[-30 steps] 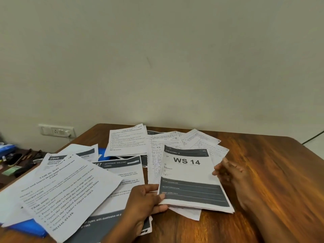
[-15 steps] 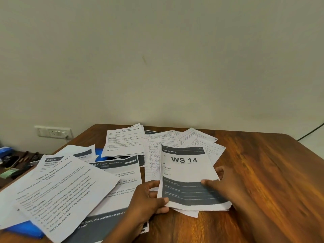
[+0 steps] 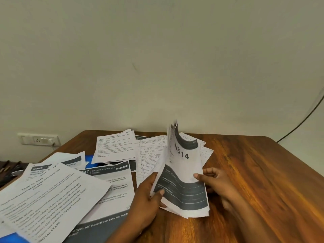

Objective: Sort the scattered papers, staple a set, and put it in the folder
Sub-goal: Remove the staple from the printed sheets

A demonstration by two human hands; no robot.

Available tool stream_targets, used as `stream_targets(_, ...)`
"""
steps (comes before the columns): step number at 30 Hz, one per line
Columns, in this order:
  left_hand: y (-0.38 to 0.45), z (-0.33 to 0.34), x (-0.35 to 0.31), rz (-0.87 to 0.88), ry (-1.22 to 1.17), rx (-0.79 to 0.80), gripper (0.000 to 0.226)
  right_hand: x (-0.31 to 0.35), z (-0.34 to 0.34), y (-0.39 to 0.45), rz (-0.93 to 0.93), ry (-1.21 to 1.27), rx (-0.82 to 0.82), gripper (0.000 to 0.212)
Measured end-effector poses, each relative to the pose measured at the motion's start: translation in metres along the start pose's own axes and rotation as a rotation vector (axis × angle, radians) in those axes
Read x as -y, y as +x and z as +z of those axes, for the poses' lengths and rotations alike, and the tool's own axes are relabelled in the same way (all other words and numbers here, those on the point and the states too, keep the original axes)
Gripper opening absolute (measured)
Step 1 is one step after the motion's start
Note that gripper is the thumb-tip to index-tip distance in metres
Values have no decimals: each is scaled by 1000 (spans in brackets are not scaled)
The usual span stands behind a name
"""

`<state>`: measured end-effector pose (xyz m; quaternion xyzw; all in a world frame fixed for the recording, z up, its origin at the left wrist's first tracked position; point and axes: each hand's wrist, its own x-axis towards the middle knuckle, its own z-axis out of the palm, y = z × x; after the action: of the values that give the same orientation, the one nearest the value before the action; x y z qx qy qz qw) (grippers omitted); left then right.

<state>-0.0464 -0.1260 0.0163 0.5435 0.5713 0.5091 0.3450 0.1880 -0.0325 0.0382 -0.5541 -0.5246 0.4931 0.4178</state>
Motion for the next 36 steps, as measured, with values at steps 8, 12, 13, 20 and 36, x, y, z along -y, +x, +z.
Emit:
stream_targets(8, 2, -10, -8, -44, -144, 62, 35, 14, -15, -22, -84, 488, 106, 67)
stream_targets(12, 3, 0, -16, -43, -23, 192, 28, 21, -25, -37, -150, 434, -142, 48)
stream_targets(13, 6, 3, -19, -31, -24, 220, 30, 22, -28, -39, -156, 418, -188, 46)
stream_targets(20, 39, 33, -56, 62, -80, 184, 25, 31, -34, -52, -202, 255, -231, 41)
stream_targets(36, 25, 95, -51, -62, -164, 128, 43, 20, -60, -61, -118, 103, -331, 65)
